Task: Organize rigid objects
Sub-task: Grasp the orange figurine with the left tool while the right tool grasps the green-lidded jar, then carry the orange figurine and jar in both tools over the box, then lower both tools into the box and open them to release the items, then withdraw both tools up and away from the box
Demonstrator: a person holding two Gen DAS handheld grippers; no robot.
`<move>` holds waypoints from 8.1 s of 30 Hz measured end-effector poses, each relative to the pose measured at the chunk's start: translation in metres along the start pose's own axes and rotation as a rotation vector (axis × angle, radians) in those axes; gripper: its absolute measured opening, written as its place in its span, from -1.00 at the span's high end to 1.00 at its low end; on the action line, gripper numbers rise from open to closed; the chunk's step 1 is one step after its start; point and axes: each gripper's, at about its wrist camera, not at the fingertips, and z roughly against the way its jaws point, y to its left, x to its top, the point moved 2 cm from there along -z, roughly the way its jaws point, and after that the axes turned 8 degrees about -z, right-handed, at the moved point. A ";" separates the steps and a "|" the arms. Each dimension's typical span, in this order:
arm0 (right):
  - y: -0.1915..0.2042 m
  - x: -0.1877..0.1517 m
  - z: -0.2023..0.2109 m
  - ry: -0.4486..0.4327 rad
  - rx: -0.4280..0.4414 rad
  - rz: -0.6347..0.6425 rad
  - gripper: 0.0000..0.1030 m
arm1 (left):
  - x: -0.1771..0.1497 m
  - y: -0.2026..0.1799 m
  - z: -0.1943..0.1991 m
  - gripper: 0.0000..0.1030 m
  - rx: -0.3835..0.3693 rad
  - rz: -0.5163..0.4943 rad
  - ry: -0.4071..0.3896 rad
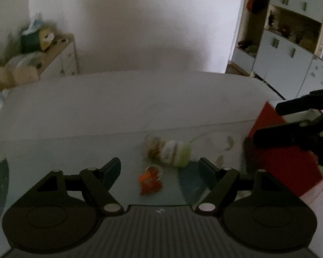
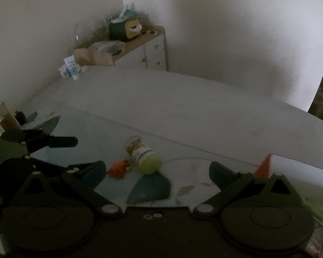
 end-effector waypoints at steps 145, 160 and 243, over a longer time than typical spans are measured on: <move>-0.278 -0.098 0.124 0.170 -0.149 -0.213 0.19 | 0.076 -0.283 -0.093 0.36 -0.073 -0.228 0.132; -0.267 -0.107 0.097 0.260 -0.126 -0.096 0.18 | 0.074 -0.293 -0.133 0.36 -0.045 -0.212 0.248; -0.155 -0.137 0.225 -0.330 -0.207 -0.376 -0.99 | 0.033 -0.228 0.066 -0.65 -0.292 -0.269 -0.060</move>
